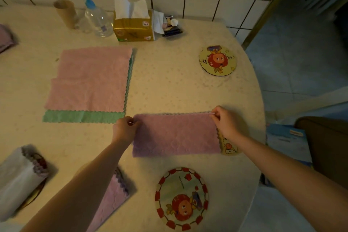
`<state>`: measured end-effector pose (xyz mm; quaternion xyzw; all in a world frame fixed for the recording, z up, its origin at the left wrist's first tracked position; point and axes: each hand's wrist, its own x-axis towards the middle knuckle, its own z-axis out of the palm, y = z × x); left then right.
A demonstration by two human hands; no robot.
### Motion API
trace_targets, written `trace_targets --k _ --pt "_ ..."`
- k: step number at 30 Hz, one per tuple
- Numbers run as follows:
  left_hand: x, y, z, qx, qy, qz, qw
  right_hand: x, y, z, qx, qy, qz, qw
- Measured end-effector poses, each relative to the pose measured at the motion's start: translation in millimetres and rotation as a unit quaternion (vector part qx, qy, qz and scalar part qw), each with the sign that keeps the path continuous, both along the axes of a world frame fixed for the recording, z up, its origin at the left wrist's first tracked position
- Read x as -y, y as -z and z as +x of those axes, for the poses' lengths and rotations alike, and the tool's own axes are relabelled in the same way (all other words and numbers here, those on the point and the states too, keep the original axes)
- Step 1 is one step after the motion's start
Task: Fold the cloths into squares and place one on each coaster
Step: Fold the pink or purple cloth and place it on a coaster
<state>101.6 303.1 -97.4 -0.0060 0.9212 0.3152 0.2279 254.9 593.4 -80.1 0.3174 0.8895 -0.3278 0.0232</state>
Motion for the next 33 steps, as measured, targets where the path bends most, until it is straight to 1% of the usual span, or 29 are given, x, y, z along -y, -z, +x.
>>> trace_targets --k 5,10,13,16,20,23,25,27,28,29,30,31,33 --pt "-5 -5 -3 -0.018 0.016 -0.039 0.999 -4 6 -10 0.024 -0.02 0.034 0.999" --pt "-8 -6 -3 -0.078 0.026 -0.066 0.994 -5 9 -14 0.036 -0.082 0.065 0.994" --pt "-9 -5 -3 -0.081 0.065 -0.083 0.991 -6 8 -14 0.056 -0.123 0.078 0.988" --pt "-9 -3 -3 -0.077 0.095 -0.106 0.987 -8 6 -14 0.073 -0.142 0.079 0.984" --pt "-13 -8 -11 -0.084 0.092 -0.095 0.988 -17 2 -14 0.06 -0.164 0.065 0.982" --pt "-18 -16 -24 -0.123 0.093 -0.059 0.986 -23 4 -14 0.047 -0.162 0.046 0.985" --pt "-23 -20 -31 -0.149 0.078 -0.031 0.985 -22 2 -15 0.035 -0.146 0.044 0.988" --pt "-26 -23 -27 -0.191 0.069 -0.056 0.977 -16 -3 -16 0.021 -0.127 0.077 0.989" --pt "-27 -23 -21 -0.225 0.086 -0.072 0.968 -10 -7 -15 0.015 -0.129 0.114 0.985" --pt "-28 -23 -10 -0.259 0.127 -0.069 0.955 -2 -10 -13 0.003 -0.147 0.154 0.977" --pt "-27 -20 4 -0.284 0.192 -0.049 0.938 7 -11 -9 -0.018 -0.182 0.186 0.965" --pt "-25 -17 21 -0.29 0.272 -0.025 0.917 17 -10 -3 -0.043 -0.235 0.207 0.949" --pt "-17 -10 59 -0.256 0.427 -0.013 0.867 36 -4 17 -0.078 -0.359 0.23 0.901"
